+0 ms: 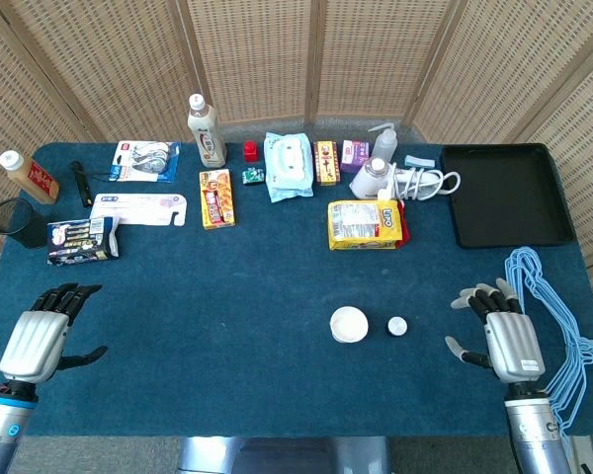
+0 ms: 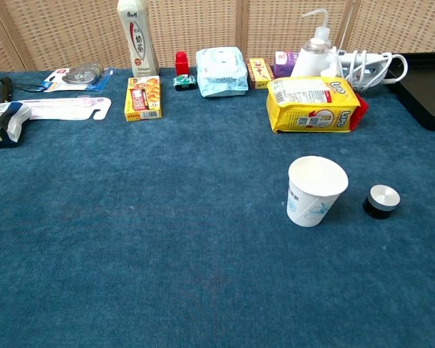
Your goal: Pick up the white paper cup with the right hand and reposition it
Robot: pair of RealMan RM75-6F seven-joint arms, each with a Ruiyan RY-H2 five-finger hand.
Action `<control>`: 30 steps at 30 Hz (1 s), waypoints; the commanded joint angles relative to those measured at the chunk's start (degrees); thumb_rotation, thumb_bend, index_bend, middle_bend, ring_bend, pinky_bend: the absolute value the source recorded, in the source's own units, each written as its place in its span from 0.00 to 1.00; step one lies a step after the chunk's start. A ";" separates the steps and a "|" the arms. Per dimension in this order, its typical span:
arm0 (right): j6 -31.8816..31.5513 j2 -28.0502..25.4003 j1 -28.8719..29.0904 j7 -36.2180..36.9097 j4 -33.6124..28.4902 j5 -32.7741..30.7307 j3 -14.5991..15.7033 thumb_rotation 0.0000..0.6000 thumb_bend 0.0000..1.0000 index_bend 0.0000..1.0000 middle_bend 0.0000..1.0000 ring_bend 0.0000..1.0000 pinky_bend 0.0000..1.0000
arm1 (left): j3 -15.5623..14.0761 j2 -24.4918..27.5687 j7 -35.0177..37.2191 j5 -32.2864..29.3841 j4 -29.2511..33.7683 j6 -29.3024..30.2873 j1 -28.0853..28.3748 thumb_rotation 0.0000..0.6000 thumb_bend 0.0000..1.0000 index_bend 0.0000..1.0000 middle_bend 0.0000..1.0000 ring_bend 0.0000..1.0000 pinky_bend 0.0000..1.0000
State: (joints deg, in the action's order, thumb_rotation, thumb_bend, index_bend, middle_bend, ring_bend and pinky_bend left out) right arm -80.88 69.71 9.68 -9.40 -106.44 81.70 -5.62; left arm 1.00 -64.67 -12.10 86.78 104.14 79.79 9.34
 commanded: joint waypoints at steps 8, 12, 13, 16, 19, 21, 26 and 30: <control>11.44 -1.33 7.09 10.13 -6.04 -0.06 -1.89 0.91 0.28 0.32 0.26 0.18 0.06 | 0.35 -0.18 -0.59 -0.55 0.05 -1.38 1.07 0.73 0.14 0.16 0.25 0.17 0.18; 14.50 0.10 9.67 8.45 -6.70 -1.09 -2.38 0.91 0.27 0.30 0.24 0.17 0.06 | 0.55 0.26 -1.28 -0.86 0.48 -1.81 1.49 0.73 0.14 0.16 0.25 0.17 0.18; 15.54 0.70 10.52 7.49 -6.94 -1.57 -2.44 0.91 0.27 0.29 0.23 0.16 0.06 | 0.66 0.39 -1.45 -0.93 0.64 -1.97 1.68 0.72 0.14 0.16 0.25 0.17 0.18; 17.40 2.07 12.30 3.71 -7.40 -3.66 -2.66 0.91 0.26 0.27 0.21 0.15 0.05 | 0.87 0.71 -1.87 -0.97 0.96 -2.58 2.26 0.73 0.14 0.16 0.25 0.17 0.18; 18.40 3.64 13.73 -0.75 -7.91 -6.31 -2.75 0.90 0.25 0.26 0.20 0.14 0.05 | 1.12 0.93 -2.08 -0.85 1.23 -3.12 2.91 0.73 0.14 0.16 0.25 0.17 0.18; 18.67 4.89 14.51 -4.10 -8.12 -8.27 -2.57 0.91 0.24 0.26 0.20 0.14 0.05 | 1.37 1.01 -2.11 -0.86 1.42 -3.20 3.22 0.73 0.14 0.16 0.25 0.17 0.18; 18.38 8.17 16.07 -10.65 -7.71 -12.52 -2.28 0.91 0.23 0.25 0.20 0.14 0.05 | 1.45 0.85 -2.31 -0.81 1.51 -3.52 3.71 0.73 0.14 0.16 0.25 0.17 0.18; 17.63 10.49 17.12 -14.08 -6.85 -15.31 -2.42 0.90 0.23 0.24 0.20 0.14 0.05 | 1.30 0.68 -2.52 -0.91 1.37 -3.81 3.93 0.72 0.14 0.16 0.25 0.17 0.18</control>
State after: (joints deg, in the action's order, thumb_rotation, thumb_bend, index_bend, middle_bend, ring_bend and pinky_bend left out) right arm -62.88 79.08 26.08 -22.21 -113.72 67.39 -8.02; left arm 2.30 -63.98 -14.63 85.89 105.50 75.98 13.26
